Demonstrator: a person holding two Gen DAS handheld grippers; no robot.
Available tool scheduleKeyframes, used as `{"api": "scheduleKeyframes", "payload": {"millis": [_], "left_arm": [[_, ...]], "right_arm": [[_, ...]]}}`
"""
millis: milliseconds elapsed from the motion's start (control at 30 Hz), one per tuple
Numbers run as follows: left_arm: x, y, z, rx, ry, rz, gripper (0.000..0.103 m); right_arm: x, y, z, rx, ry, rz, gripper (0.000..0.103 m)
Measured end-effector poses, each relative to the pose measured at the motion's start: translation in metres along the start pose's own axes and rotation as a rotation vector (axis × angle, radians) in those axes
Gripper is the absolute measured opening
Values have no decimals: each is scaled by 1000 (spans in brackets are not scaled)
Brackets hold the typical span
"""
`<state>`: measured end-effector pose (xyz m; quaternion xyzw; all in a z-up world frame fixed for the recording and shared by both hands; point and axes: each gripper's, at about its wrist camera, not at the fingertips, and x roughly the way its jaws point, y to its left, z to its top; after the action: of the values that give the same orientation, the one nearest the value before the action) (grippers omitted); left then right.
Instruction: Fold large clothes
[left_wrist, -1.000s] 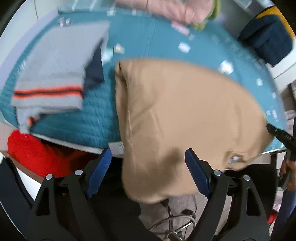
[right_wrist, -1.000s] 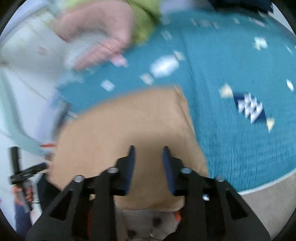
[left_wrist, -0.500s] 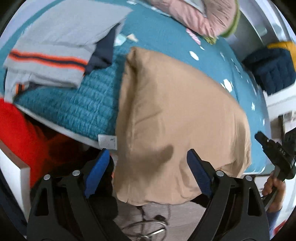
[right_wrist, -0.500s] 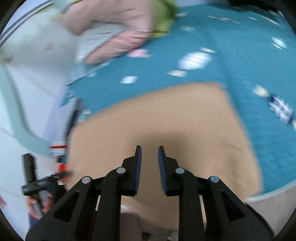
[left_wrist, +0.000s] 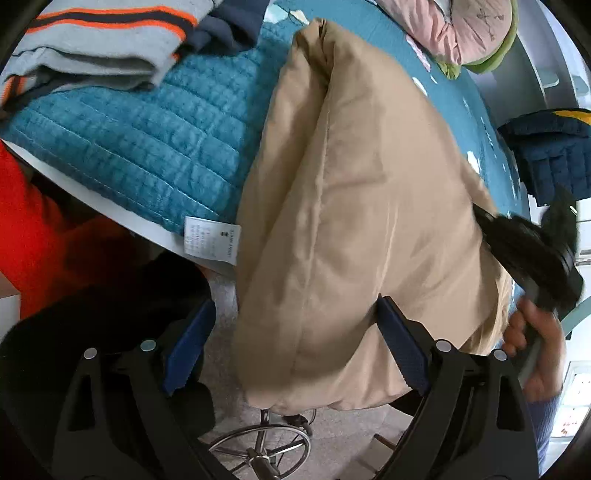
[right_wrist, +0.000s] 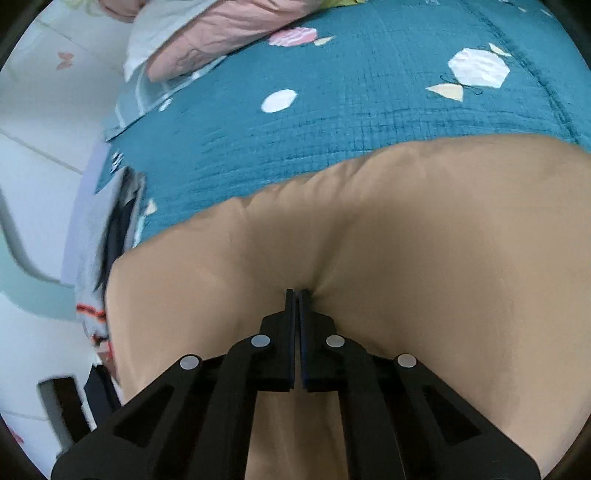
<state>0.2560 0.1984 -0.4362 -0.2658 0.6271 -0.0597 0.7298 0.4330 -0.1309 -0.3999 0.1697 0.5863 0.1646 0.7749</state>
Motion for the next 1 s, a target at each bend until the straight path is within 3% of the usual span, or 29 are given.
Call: {"api": "scheduleKeyframes", "payload": {"millis": [200, 333, 567, 600, 633, 667, 733, 867, 1000], "left_arm": [[13, -7, 2, 4, 27, -8, 89], [24, -14, 3, 3, 43, -13, 89], [27, -3, -8, -22, 80, -63, 88], [24, -6, -10, -5, 68, -63, 78], [22, -8, -12, 7, 52, -59, 60], [17, -12, -13, 24, 38, -47, 54], [11, -22, -15, 50, 19, -27, 28], [-11, -43, -18, 114, -28, -13, 20], [-39, -67, -18, 166, -78, -64, 18]], "right_arm": [[-17, -13, -82, 13, 49, 74, 0], [-6, -23, -84, 40, 15, 86, 0], [-6, -26, -73, 90, 29, 143, 0], [-7, -29, -72, 97, 27, 159, 0], [-8, -28, -74, 97, 25, 168, 0], [-9, -28, -74, 95, 20, 177, 0], [-14, -28, -73, 95, 2, 188, 0], [-28, -16, -77, 44, -50, 153, 4], [-58, 4, -90, -61, -135, 131, 7]]}}
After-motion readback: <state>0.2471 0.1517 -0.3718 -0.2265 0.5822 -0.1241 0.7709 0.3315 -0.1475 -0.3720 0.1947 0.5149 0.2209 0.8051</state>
